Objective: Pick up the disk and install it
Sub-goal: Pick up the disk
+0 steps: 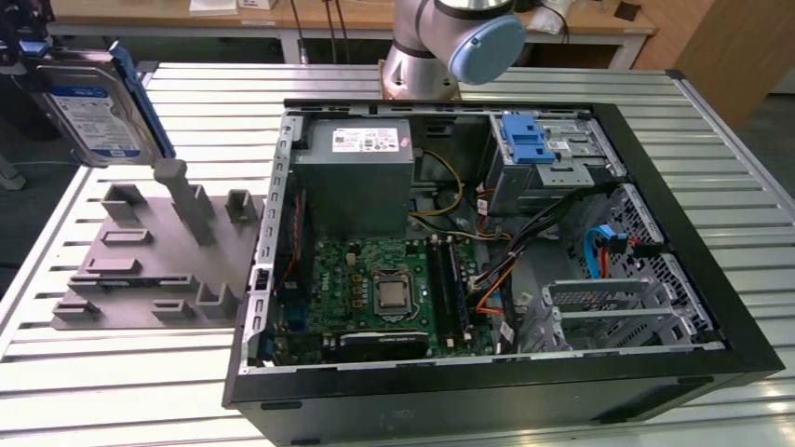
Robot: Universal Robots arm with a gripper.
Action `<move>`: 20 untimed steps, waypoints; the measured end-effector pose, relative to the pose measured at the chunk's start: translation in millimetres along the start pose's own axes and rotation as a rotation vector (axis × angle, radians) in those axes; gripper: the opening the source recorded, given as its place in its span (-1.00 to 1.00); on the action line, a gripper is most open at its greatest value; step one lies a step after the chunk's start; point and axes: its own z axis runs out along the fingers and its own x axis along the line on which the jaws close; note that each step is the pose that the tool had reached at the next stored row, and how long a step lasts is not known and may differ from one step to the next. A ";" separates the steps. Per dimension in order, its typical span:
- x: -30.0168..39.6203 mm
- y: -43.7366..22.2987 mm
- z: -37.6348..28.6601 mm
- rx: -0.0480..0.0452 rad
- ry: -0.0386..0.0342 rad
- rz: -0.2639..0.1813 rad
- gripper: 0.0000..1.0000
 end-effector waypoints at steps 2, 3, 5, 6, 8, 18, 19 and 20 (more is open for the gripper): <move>0.0 0.0 -1.1 0.0001 0.0000 0.000 -0.27; 0.0 0.0 -1.5 0.0000 0.0000 0.000 -0.27; 0.0 0.0 -2.3 0.0001 0.0000 0.000 -0.27; 0.0 0.0 -2.7 0.0000 0.0000 0.000 -0.27; 0.0 0.0 -3.4 0.0000 0.0000 0.000 -0.27; -0.2 0.1 -13.3 0.0000 0.0000 0.000 -0.27; -0.2 0.2 -14.5 0.0000 0.0000 0.000 -0.27; -0.3 0.2 -15.4 0.0000 0.0000 0.000 -0.27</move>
